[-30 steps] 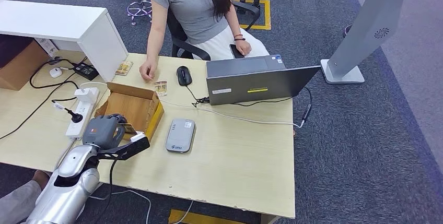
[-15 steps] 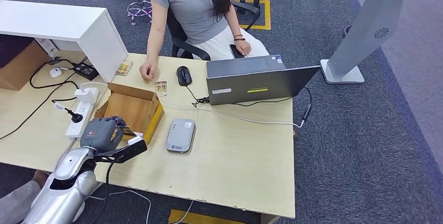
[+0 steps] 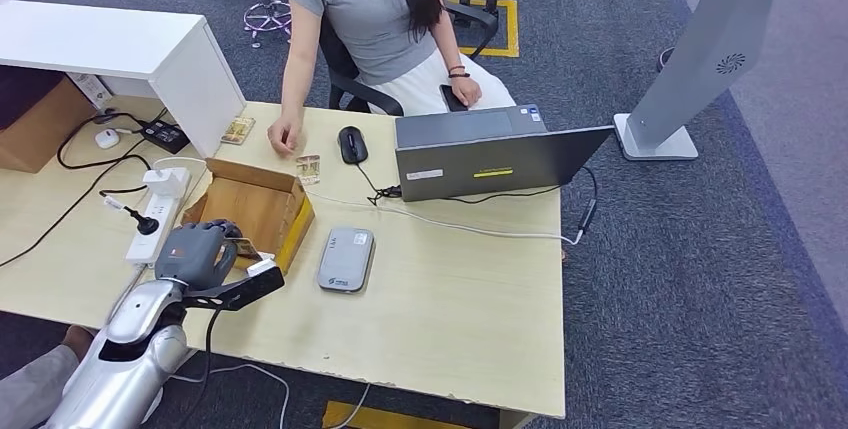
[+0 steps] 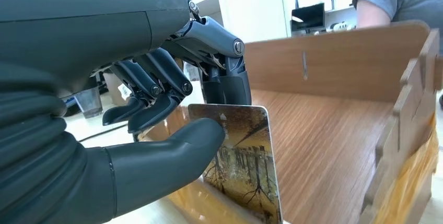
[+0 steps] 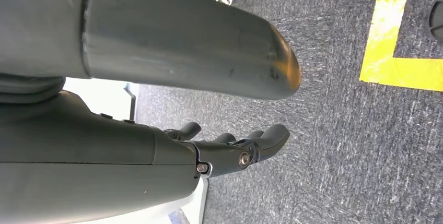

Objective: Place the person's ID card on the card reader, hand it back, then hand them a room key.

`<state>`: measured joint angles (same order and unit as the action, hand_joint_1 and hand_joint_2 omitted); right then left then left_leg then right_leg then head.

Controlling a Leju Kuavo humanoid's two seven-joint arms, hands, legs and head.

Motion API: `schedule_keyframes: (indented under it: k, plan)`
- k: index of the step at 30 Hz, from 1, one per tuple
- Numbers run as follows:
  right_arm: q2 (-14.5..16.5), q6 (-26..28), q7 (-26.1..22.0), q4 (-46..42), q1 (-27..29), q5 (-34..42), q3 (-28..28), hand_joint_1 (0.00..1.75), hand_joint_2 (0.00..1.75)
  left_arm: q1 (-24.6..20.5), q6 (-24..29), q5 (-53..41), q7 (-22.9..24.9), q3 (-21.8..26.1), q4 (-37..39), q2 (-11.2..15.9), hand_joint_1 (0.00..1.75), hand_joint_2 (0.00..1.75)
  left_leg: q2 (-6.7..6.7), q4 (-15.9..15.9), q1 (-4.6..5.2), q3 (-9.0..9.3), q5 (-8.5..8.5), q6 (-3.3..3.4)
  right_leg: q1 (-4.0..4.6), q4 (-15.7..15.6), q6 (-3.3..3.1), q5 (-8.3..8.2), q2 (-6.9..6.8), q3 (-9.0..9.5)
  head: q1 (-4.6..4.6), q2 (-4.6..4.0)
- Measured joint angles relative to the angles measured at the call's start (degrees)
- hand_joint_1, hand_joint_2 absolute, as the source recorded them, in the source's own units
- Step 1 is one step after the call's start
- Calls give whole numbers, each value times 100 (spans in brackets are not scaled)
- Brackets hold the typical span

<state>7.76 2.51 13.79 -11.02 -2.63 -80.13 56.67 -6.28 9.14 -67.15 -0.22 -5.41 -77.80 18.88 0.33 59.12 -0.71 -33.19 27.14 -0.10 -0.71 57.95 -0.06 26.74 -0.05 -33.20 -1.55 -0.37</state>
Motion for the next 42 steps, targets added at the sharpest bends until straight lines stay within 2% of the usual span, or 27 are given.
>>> schedule_keyframes:
  k: [12, 24, 30, 36, 39, 42]
  plan:
    - [-10, -7, -19, 0, -7, -53, 0, 0, 0, -501, 22, 26, -57, -73, -49, -74, 175, 175, -4, 4, 0, -7, -13, 0, 0, -1, -3, -7, -5, -14, 0, 1]
    - [-32, -101, -100, 0, -58, -107, 0, 0, 0, -2389, -428, 70, 171, -777, 215, -208, 175, 175, -14, 5, 0, -28, -45, -2, 1, 0, -7, -45, -14, -27, 1, 0]
    - [-44, -137, -123, -1, -72, -174, -5, 0, 0, -3369, -580, 49, 262, -1137, 735, -291, 175, 175, -15, 7, -1, -43, -59, -1, 2, 0, -1, -55, -10, -40, 1, 0]
    - [-56, -204, -169, 0, -84, -233, -44, 0, 0, -4373, -754, 50, 315, -1476, 1287, -492, 175, 175, -13, 7, 0, -46, -66, -1, 1, 0, 1, -61, -8, -42, 0, 0]
    - [-57, -202, -181, 0, -89, -247, -53, 0, 0, -4697, -758, 47, 323, -1594, 1535, -590, 175, 175, -11, 7, 2, -46, -66, 0, 1, 0, 1, -61, -6, -42, 0, 0]
    - [-57, -201, -181, 0, -90, -249, -55, 0, 0, -4829, -746, 49, 324, -1664, 1661, -658, 175, 175, -8, 7, 1, -46, -66, 0, 1, 0, 1, -61, -3, -43, 1, 0]
